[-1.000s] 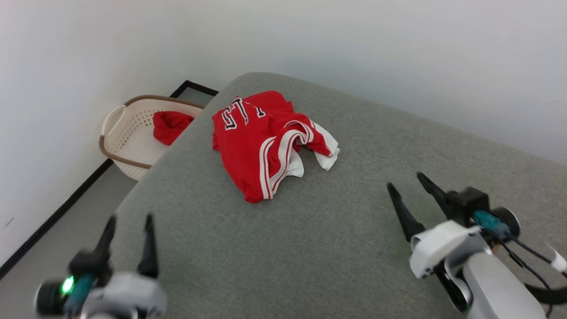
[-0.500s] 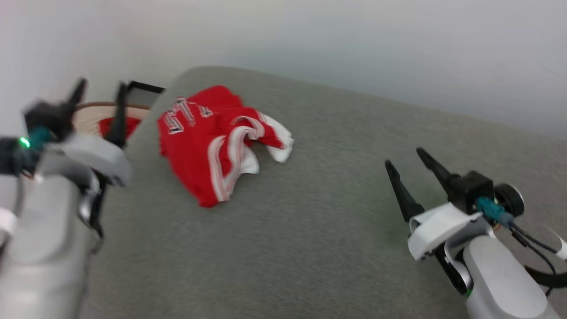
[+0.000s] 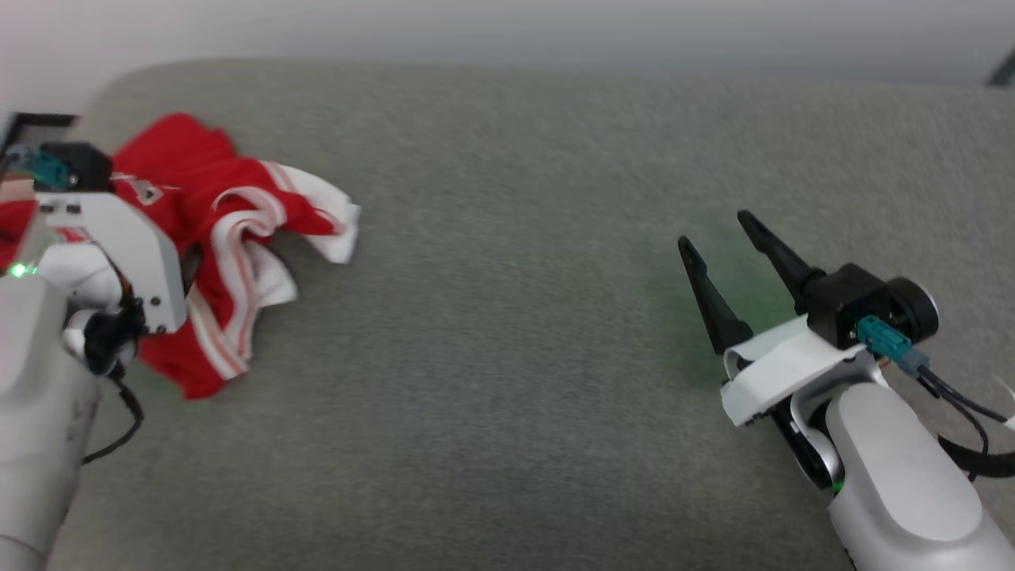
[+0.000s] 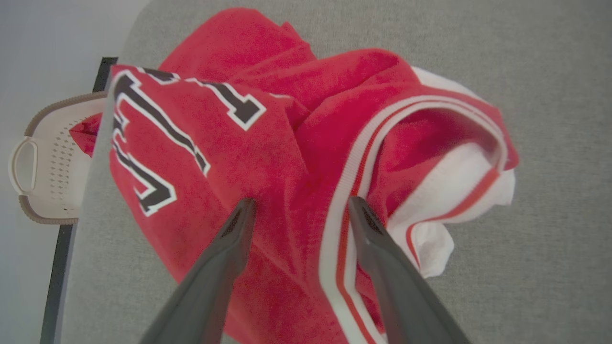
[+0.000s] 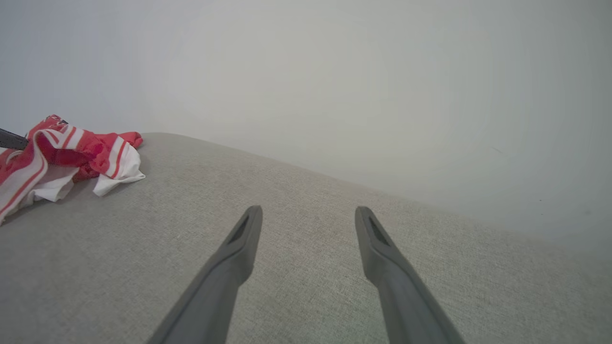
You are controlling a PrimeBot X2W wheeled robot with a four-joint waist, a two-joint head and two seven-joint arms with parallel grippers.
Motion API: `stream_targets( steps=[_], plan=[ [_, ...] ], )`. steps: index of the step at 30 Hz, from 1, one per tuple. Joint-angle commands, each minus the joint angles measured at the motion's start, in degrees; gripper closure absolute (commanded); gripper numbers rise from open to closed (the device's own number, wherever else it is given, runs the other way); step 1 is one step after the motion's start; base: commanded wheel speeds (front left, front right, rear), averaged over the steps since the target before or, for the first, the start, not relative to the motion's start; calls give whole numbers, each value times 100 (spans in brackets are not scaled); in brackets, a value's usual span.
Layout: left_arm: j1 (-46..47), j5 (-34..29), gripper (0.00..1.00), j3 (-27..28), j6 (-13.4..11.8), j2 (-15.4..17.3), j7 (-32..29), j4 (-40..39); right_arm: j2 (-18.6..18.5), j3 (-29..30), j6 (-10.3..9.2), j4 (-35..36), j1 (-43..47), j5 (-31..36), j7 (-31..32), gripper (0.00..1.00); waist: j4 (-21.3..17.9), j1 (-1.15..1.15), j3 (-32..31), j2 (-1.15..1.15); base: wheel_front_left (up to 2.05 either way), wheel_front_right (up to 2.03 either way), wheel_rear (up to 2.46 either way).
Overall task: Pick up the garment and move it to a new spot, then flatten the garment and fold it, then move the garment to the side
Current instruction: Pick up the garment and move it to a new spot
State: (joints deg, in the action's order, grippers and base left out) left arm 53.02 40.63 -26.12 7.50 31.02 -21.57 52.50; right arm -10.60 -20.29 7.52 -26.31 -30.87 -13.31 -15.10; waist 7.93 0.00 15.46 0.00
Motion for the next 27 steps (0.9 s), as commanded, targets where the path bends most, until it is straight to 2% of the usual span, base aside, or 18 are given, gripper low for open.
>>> stream_targets(
  steps=[1,3,7,15,17,20,27],
  plan=[
    [51,121,0,-110,-8,63,-154,4,-3,-16,-6,54,-107,29,-5,0,-551,0,562,0,0,0,0],
    [77,376,0,-219,-10,192,-361,86,-18,-43,-6,113,-180,44,-5,0,-631,0,672,0,0,0,0],
    [71,821,0,-250,-8,230,-525,341,-39,-106,-6,252,-290,96,-5,0,-770,0,854,0,0,0,0],
    [-149,1348,0,-489,7,-49,-595,657,-141,-156,-6,566,-279,187,11,0,-872,0,942,0,0,0,0],
    [-188,1463,97,-558,10,-115,-566,663,-158,-161,-5,630,-240,199,39,0,-857,0,906,0,0,0,0],
    [-246,1568,100,-670,23,-100,-435,589,-160,-151,-6,679,-183,189,64,0,-819,0,801,0,0,0,0],
    [40,1434,100,-1026,22,178,493,225,-66,76,-6,589,62,79,37,0,-706,0,319,0,0,0,0]
  ],
)
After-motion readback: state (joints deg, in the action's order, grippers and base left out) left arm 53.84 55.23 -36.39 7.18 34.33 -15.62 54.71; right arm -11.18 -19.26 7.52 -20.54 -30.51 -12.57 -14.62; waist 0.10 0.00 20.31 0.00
